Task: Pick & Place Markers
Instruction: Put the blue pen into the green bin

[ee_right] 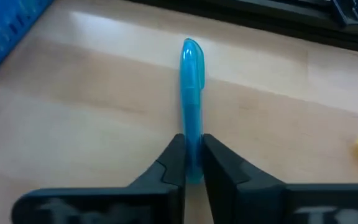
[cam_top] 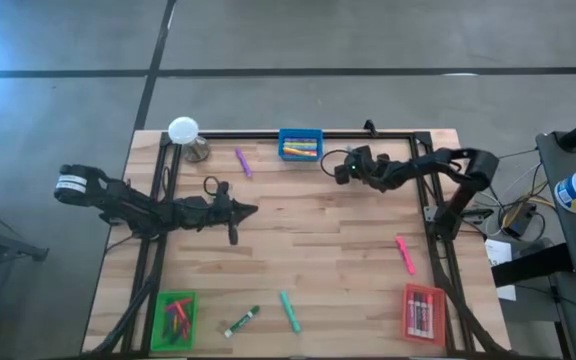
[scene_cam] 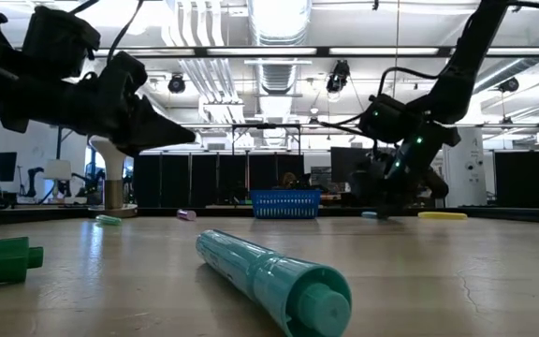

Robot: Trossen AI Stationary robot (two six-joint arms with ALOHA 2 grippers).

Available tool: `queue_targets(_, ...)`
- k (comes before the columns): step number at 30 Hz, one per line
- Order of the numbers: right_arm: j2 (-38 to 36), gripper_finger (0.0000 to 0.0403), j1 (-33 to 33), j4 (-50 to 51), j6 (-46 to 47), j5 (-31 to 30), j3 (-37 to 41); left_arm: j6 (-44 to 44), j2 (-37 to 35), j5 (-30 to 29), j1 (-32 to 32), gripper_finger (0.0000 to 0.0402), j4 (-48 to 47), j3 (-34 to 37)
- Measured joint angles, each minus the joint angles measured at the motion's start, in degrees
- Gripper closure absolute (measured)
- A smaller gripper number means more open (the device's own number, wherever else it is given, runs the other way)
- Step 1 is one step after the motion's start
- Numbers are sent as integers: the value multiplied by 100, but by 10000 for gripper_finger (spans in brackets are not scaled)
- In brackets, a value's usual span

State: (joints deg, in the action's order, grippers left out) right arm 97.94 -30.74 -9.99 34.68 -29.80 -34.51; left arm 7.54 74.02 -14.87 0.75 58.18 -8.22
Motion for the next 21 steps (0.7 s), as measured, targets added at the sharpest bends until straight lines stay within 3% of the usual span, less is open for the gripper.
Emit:
queue_targets(5, -369, 371, 389, 157, -15, 175, 148, 51, 0, 59, 0, 347, 222, -1)
queue_targets(10, -827, 368, 1322, -120, 40, 85, 380, 251, 0, 663, 0, 313, 785, -1)
queue_targets(16, -1022, 367, 2800, -1625, -1023, 23, 445, 462, 0, 1451, 12, 305, 1188, -82)
queue_targets(21, -957, 367, 3771, -3332, -2407, 26, 339, 456, 0, 1587, 27, 305, 1201, -185)
